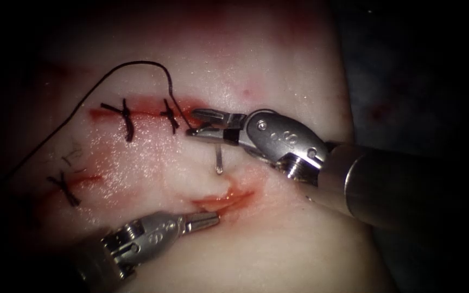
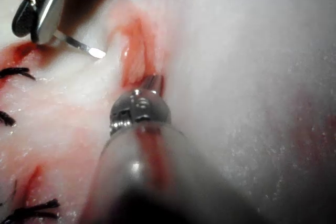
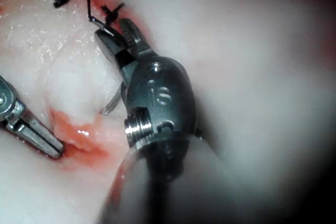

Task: Wound Closure
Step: Throw the needle through the skin above the incision using right driver

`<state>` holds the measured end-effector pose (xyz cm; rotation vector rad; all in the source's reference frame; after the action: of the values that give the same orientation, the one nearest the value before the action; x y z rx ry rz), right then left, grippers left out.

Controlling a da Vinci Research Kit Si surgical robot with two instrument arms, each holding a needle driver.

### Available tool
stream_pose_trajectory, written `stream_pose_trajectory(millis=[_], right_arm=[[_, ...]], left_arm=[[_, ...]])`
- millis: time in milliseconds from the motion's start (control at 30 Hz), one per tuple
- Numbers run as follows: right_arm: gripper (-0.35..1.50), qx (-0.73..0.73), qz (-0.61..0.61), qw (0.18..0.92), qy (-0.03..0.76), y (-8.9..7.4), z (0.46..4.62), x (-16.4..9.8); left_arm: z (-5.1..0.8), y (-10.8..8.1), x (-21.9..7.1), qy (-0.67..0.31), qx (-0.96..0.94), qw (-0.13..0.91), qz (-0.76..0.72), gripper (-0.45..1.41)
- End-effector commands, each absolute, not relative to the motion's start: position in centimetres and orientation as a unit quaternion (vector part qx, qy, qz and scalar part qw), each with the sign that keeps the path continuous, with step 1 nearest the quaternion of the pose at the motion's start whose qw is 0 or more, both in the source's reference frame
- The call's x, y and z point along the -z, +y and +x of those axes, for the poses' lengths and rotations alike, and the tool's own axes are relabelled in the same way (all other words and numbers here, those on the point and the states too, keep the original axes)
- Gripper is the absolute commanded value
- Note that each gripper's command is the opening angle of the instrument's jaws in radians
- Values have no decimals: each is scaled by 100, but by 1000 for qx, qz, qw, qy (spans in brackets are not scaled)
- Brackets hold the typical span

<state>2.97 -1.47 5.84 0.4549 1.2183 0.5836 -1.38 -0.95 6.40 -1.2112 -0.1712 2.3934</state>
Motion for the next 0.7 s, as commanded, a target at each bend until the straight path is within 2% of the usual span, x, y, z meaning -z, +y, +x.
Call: stream_pose_trajectory(millis=[33,300,700], right_arm=[[-35,-276,227,741,568,-148,306,-589],[-35,-338,289,684,578,-154,307,-588],[-35,-398,388,641,529,-172,306,-593]], left_arm=[[-143,-94,-646,-62,-867,225,-439,-32],[-143,-93,-646,-63,-867,225,-440,-32],[-142,-92,-646,-62,-868,225,-439,-35]])
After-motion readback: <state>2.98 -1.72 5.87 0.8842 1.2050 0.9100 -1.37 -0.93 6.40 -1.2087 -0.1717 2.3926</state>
